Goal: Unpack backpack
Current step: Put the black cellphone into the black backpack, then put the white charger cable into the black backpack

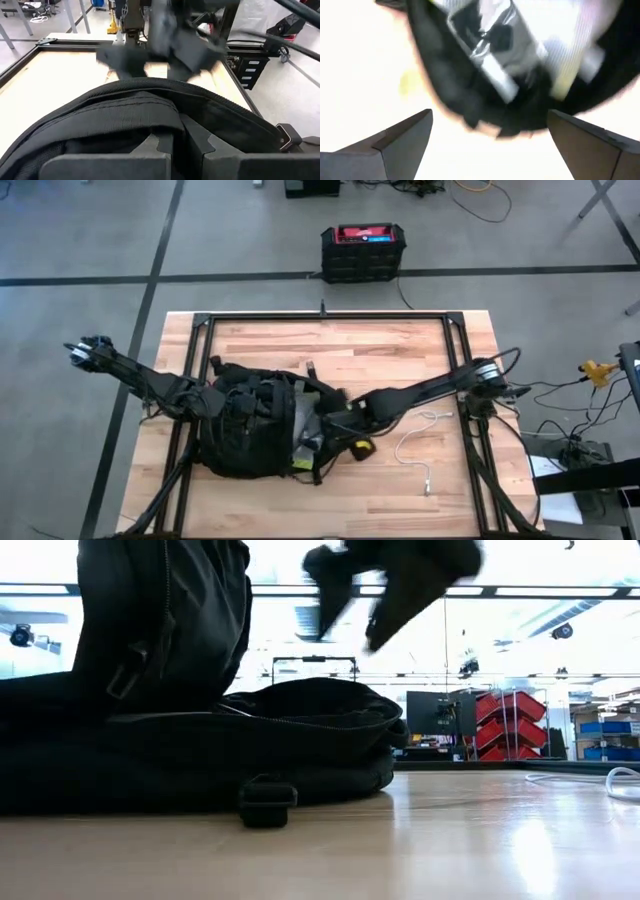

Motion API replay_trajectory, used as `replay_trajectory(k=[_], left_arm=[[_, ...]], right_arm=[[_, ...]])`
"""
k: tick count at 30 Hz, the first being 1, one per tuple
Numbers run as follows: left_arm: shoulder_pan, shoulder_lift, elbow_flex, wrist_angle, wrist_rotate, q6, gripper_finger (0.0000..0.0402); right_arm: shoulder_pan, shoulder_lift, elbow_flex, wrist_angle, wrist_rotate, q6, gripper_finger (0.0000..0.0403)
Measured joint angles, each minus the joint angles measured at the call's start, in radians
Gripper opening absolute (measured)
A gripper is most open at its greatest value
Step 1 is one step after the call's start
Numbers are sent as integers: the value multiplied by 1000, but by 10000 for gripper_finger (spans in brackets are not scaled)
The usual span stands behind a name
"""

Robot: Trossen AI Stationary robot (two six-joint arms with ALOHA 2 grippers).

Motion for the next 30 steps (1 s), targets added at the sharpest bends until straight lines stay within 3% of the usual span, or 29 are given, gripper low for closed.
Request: replay_trajectory(k=[4, 8, 14, 19, 25, 30], left_arm=[[-6, 18, -15, 3, 3, -13, 0], [-7, 61, -25, 7, 2, -13, 0], [-7, 136, -27, 14, 2, -14, 0], [-6, 190, -27, 31, 2, -16, 0], [-6, 227, -27, 45, 2, -24, 0], [-7, 234, -27, 53, 3, -32, 0]], right_arm=[[32, -121, -141, -211, 15, 352, 378], [111, -275, -384, -182, 31, 518, 378], [140, -426, -713, -33, -31, 626, 378], [100, -450, -888, 70, -76, 693, 378], [21, -451, -975, 119, -80, 821, 378], [-66, -451, -1025, 251, -155, 770, 374]])
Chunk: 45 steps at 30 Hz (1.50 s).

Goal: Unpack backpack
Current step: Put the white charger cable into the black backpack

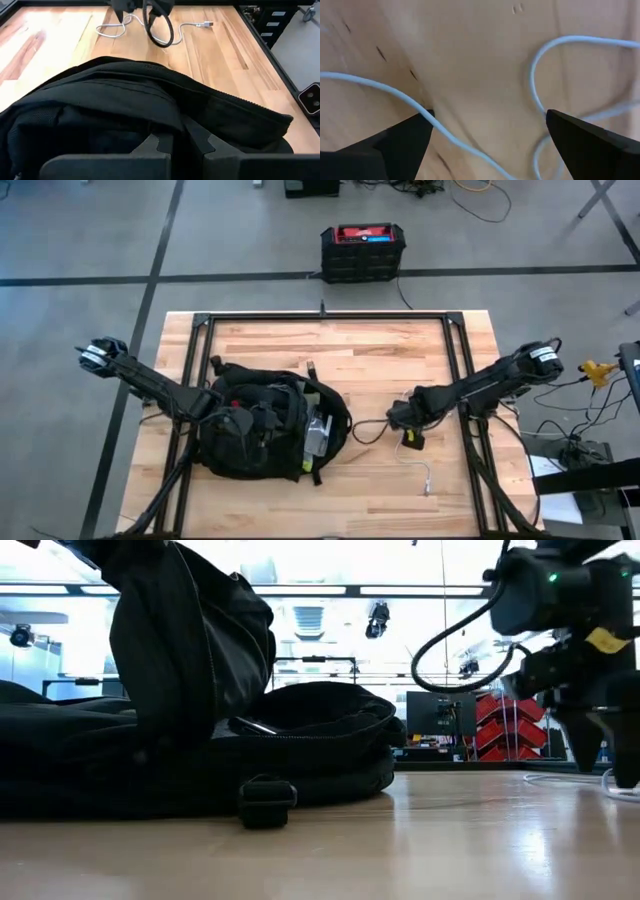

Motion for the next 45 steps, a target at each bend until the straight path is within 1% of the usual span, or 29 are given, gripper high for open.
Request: replay_trajectory(k=[3, 6, 9, 12, 14, 15, 19, 22, 24, 26, 29, 31, 33, 35, 38, 40, 42, 45], left_arm=[[0, 0, 0, 2, 2, -12, 0], [0, -12, 5, 0, 34, -8, 0], [-4, -35, 21, 6, 67, 5, 0], [-6, -59, 36, 6, 87, 35, 0], [-6, -76, 38, 5, 88, 44, 0], [-6, -84, 38, 6, 87, 48, 0], [-6, -119, 38, 6, 86, 61, 0], [-5, -147, 38, 6, 84, 61, 0], [-5, -166, 38, 11, 82, 63, 0], [-5, -183, 38, 27, 79, 67, 0], [-1, -208, 38, 63, 60, 86, 0], [-1, -228, 39, 87, 37, 102, 0], [1, -243, 51, 84, 7, 107, 0], [4, -256, 68, 83, -28, 107, 0], [4, -266, 91, 83, -84, 110, 0], [4, -266, 106, 82, -133, 111, 0], [5, -266, 119, 81, -177, 119, 0], [5, -269, 141, 68, -191, 136, 0]], right_arm=[[-59, -2, -30, 87, -69, -33, 351], [-112, 2, -30, 93, -111, -47, 300], [-137, 3, -27, 81, -116, -71, 218], [-141, 6, -8, 66, -115, -107, 111], [-136, 8, 9, 68, -141, -126, 38], [-132, 7, 22, 64, -151, -137, 19], [-100, 3, 87, 27, -127, -132, 11], [-44, 0, 178, 7, -57, -135, 3], [-3, 0, 252, 5, 22, -152, 3], [41, 0, 334, 20, 125, -191, 2], [87, 0, 462, 94, 283, -309, 1], [100, 1, 556, 155, 356, -408, 1], [101, 1, 663, 229, 369, -507, 1], [101, 1, 764, 292, 361, -585, 1], [101, -2, 860, 386, 281, -689, 1], [99, -2, 877, 428, 229, -730, 0], [99, 4, 873, 435, 195, -744, 0], [99, 27, 823, 425, 188, -726, 0]])
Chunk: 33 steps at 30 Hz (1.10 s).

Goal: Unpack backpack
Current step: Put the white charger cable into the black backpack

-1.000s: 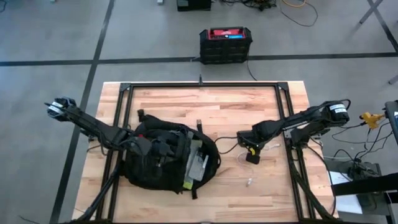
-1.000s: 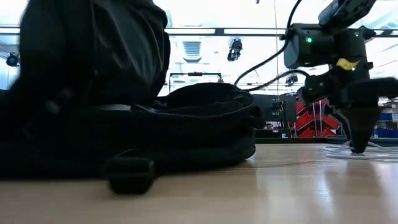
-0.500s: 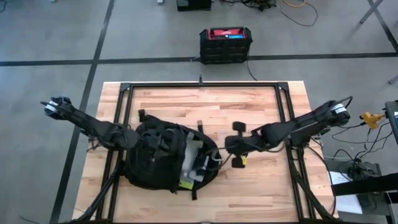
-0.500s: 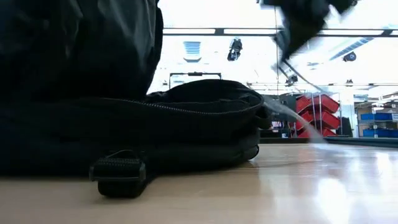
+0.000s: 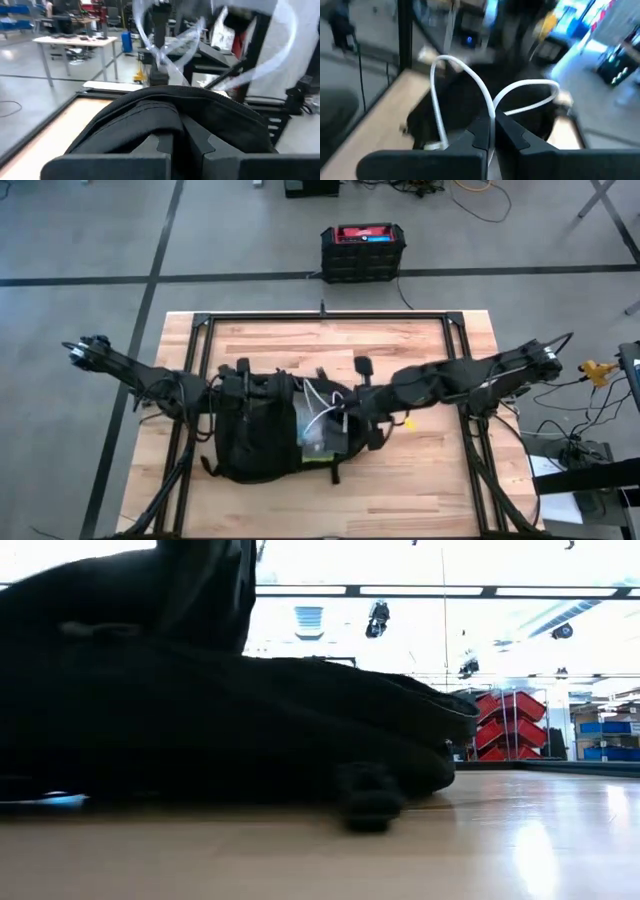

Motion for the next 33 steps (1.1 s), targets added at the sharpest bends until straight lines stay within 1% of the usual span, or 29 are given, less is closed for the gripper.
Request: replay_trajectory(k=[3, 6, 8, 11, 14, 17, 20, 22, 23, 26, 27, 29, 33], left_arm=[[0, -6, 24, -32, 7, 10, 0], [1, -6, 32, -40, 69, 8, 0], [0, 0, 32, -40, 106, 8, 0], [0, 4, 32, -59, 121, -16, 0], [0, 4, 32, -95, 147, -38, 0], [0, 2, 32, -130, 180, -45, 0], [0, 2, 31, -158, 214, -49, 0], [0, 2, 29, -181, 218, -50, 0], [0, 2, 29, -192, 218, -50, 0], [0, 2, 27, -213, 206, -49, 0], [0, 2, 24, -214, 193, -48, 0], [0, 5, 21, -212, 152, -46, 0], [-1, 6, 18, -214, 105, -42, 0]], right_arm=[[-5, 53, -83, 19, -7, 7, 0], [-37, 138, -160, 75, -9, 8, 0], [-75, 203, -187, 130, -10, 15, 0], [-141, 301, -185, 195, -29, -14, 0], [-203, 381, -142, 203, -23, -61, 0], [-272, 414, -99, 216, 10, -69, 0], [-342, 424, -96, 211, 10, -34, 0], [-389, 430, -99, 164, -42, 28, 0], [-410, 432, -104, 129, -93, 59, 0], [-445, 437, -129, 108, -302, 118, 0], [-442, 438, -138, 120, -353, 121, 0], [-406, 438, -148, 152, -392, 104, 0], [-321, 438, -154, 220, -396, 19, 0]])
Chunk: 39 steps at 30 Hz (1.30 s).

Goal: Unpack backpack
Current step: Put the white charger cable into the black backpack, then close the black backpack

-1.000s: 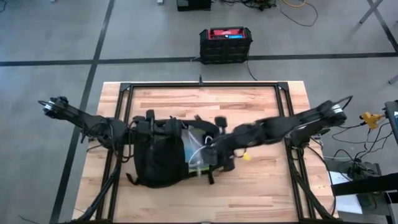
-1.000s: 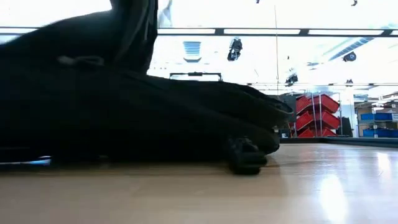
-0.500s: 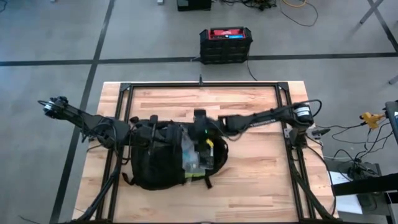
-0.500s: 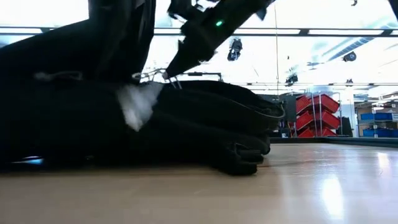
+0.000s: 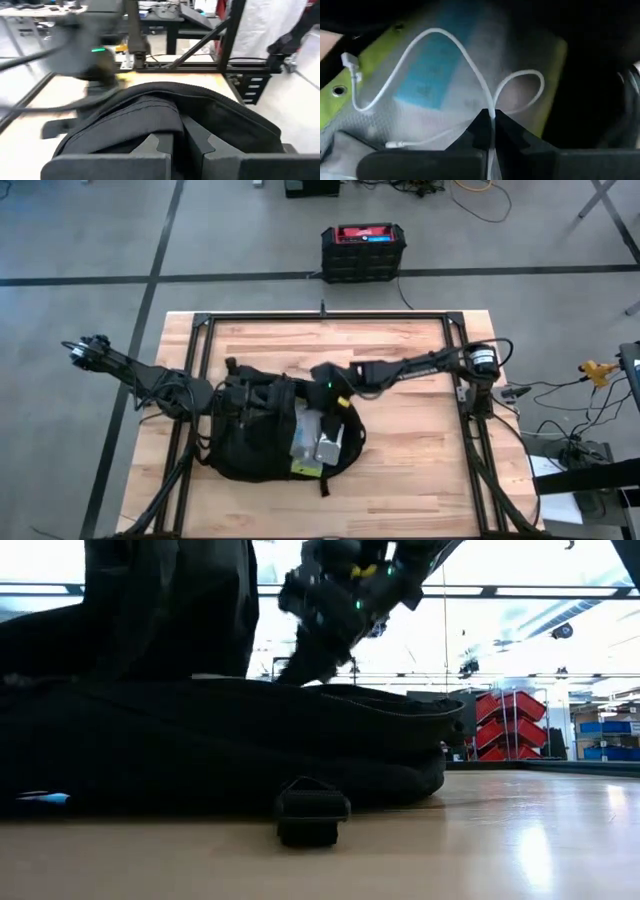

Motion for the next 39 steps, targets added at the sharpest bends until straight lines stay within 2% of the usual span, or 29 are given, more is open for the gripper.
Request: replay_trajectory(k=[3, 7, 9, 12, 16, 20, 24, 28, 32, 35, 39], left_arm=[[1, 0, 0, 1, -11, 0, 0], [0, 15, 0, 4, 15, 0, 2], [0, 31, 0, 11, 15, -7, 6], [0, 57, 0, 10, 14, -36, 17], [-4, 82, -1, 4, 35, -42, 39], [-10, 86, -2, 4, 119, -33, 58], [-27, 86, -2, -8, 190, -41, 63], [-43, 107, -15, -18, 236, -79, 65], [-42, 152, -56, 12, 237, -141, 78], [-43, 198, -97, 93, 255, -191, 100], [-42, 274, -138, 232, 374, -264, 143]], right_arm=[[61, 0, -1, 93, 70, -55, 0], [104, 13, 1, 171, 376, -70, 0], [92, 26, -1, 152, 434, -67, 1], [81, 32, -2, 100, 405, -16, 26], [87, 16, -1, -6, 384, -23, 105], [78, -13, -1, -25, 409, -160, 186], [83, -18, 0, -34, 470, -343, 235], [79, -22, 0, -37, 506, -436, 254], [76, -35, 0, -25, 502, -449, 251], [63, -49, 0, -26, 502, -448, 238], [60, -65, 0, -25, 471, -464, 221]])
